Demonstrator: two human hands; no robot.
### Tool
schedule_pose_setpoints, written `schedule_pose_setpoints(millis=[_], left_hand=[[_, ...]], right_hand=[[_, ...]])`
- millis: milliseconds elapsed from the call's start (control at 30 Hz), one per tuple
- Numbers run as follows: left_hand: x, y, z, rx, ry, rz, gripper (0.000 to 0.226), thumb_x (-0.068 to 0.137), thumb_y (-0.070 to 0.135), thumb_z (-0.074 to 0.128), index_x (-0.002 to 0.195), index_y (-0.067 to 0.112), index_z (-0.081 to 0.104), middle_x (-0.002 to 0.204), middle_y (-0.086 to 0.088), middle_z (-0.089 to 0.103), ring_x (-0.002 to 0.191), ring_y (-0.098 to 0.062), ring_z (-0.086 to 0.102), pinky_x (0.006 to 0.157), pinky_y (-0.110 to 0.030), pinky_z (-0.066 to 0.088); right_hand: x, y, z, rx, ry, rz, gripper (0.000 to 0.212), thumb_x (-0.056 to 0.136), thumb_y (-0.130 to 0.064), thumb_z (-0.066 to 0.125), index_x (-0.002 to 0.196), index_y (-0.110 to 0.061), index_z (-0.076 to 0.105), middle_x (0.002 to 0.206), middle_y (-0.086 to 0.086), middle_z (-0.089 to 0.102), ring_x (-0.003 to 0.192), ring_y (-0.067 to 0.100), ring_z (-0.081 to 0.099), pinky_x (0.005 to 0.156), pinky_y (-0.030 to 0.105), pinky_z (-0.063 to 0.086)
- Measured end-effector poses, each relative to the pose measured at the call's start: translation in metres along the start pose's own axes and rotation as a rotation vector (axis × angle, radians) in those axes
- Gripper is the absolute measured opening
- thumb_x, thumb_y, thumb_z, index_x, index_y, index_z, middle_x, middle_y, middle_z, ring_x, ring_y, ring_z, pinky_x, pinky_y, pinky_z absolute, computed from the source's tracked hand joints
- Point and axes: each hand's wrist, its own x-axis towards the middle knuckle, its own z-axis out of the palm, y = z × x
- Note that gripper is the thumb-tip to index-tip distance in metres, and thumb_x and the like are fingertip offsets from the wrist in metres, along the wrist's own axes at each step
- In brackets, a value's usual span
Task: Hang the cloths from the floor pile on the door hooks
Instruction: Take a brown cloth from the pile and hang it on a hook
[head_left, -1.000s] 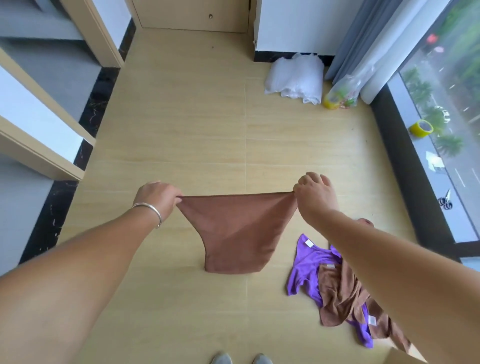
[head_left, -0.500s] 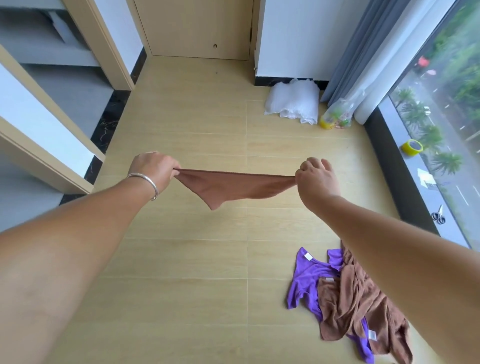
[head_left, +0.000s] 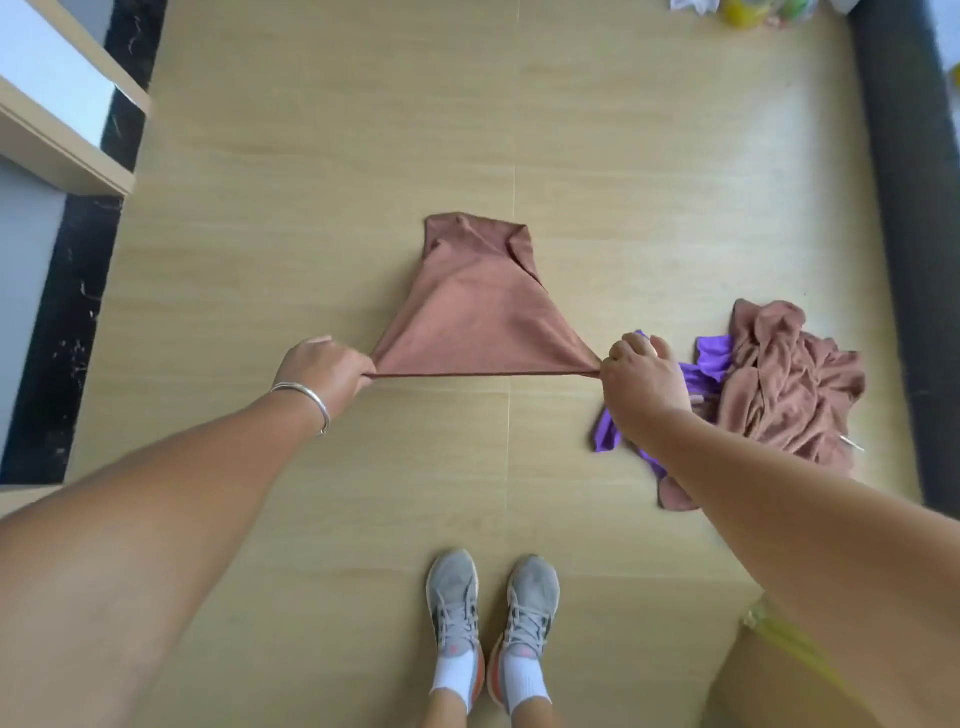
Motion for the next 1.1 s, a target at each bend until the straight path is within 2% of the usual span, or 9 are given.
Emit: schedule_pose_setpoints(millis=[100, 300, 367, 467, 533, 700, 900, 1000, 1100], left_hand=[[-0.020, 0.018, 0.085, 0.005, -0.093, 0.035, 0.021, 0.096, 0.036, 0.050, 0.104, 0.033, 0.070, 0.093, 0.006, 0.070, 0.096, -0.018, 0.060, 0.084, -0.024, 0.034], [-0.056, 0.039, 0.214, 0.028, -0.276, 0.050, 0.021, 0.096, 0.037, 0.049, 0.103, 0.035, 0.068, 0.093, 0.007, 0.070, 0.094, -0.018, 0.060, 0.092, -0.026, 0.038], [-0.067, 0.044, 0.250, 0.030, -0.329, 0.065, 0.022, 0.096, 0.039, 0.048, 0.103, 0.035, 0.068, 0.093, 0.007, 0.070, 0.094, -0.020, 0.059, 0.089, -0.028, 0.043], [-0.082, 0.053, 0.284, 0.038, -0.363, 0.089, 0.022, 0.096, 0.039, 0.048, 0.100, 0.033, 0.069, 0.090, 0.007, 0.069, 0.090, -0.019, 0.059, 0.080, -0.026, 0.038], [-0.090, 0.058, 0.297, 0.035, -0.375, 0.096, 0.021, 0.095, 0.039, 0.049, 0.099, 0.032, 0.069, 0.087, 0.007, 0.069, 0.088, -0.018, 0.059, 0.076, -0.027, 0.036], [-0.092, 0.061, 0.304, -0.009, -0.387, 0.105, 0.019, 0.095, 0.038, 0.050, 0.104, 0.034, 0.067, 0.093, 0.007, 0.069, 0.093, -0.019, 0.059, 0.080, -0.029, 0.039], [-0.044, 0.047, 0.283, -0.100, -0.257, 0.037, 0.014, 0.094, 0.030, 0.052, 0.097, 0.027, 0.066, 0.089, 0.003, 0.067, 0.089, -0.023, 0.059, 0.073, -0.033, 0.041], [0.000, 0.035, 0.275, -0.188, -0.186, -0.019, 0.016, 0.095, 0.024, 0.051, 0.099, 0.021, 0.065, 0.094, -0.004, 0.066, 0.090, -0.030, 0.059, 0.069, -0.036, 0.043], [0.045, 0.023, 0.268, -0.258, -0.125, -0.055, 0.017, 0.096, 0.022, 0.048, 0.102, 0.019, 0.064, 0.098, -0.007, 0.064, 0.089, -0.033, 0.059, 0.068, -0.037, 0.043]], right_hand=[[-0.016, -0.034, 0.074, 0.015, -0.102, -0.041, 0.033, 0.089, -0.010, 0.042, 0.116, -0.017, 0.060, 0.115, 0.001, 0.055, 0.120, 0.024, 0.040, 0.109, 0.039, 0.026], [-0.040, -0.075, 0.177, 0.073, -0.206, -0.107, 0.032, 0.091, -0.013, 0.041, 0.111, -0.017, 0.065, 0.110, 0.002, 0.057, 0.118, 0.025, 0.041, 0.107, 0.040, 0.026], [-0.047, -0.086, 0.205, 0.081, -0.241, -0.125, 0.031, 0.091, -0.013, 0.042, 0.110, -0.017, 0.067, 0.110, 0.002, 0.058, 0.120, 0.025, 0.040, 0.108, 0.039, 0.025], [-0.061, -0.099, 0.236, 0.074, -0.292, -0.151, 0.031, 0.091, -0.014, 0.042, 0.109, -0.020, 0.066, 0.112, 0.001, 0.057, 0.121, 0.024, 0.039, 0.108, 0.038, 0.025], [-0.069, -0.105, 0.252, 0.077, -0.330, -0.170, 0.031, 0.090, -0.014, 0.043, 0.109, -0.021, 0.066, 0.112, 0.000, 0.057, 0.121, 0.024, 0.039, 0.107, 0.038, 0.025], [-0.071, -0.108, 0.268, 0.082, -0.361, -0.170, 0.031, 0.091, -0.015, 0.043, 0.113, -0.022, 0.063, 0.116, -0.001, 0.055, 0.124, 0.022, 0.038, 0.109, 0.037, 0.024], [-0.018, -0.091, 0.264, 0.109, -0.244, -0.093, 0.021, 0.090, -0.020, 0.050, 0.104, -0.024, 0.066, 0.106, -0.003, 0.057, 0.115, 0.021, 0.043, 0.102, 0.033, 0.029], [0.024, -0.078, 0.258, 0.117, -0.165, -0.035, 0.016, 0.091, -0.024, 0.055, 0.102, -0.025, 0.067, 0.104, -0.003, 0.059, 0.112, 0.021, 0.046, 0.097, 0.032, 0.032], [0.065, -0.066, 0.257, 0.138, -0.075, -0.015, 0.019, 0.094, -0.027, 0.052, 0.102, -0.020, 0.067, 0.106, 0.001, 0.061, 0.113, 0.023, 0.047, 0.097, 0.034, 0.034]])
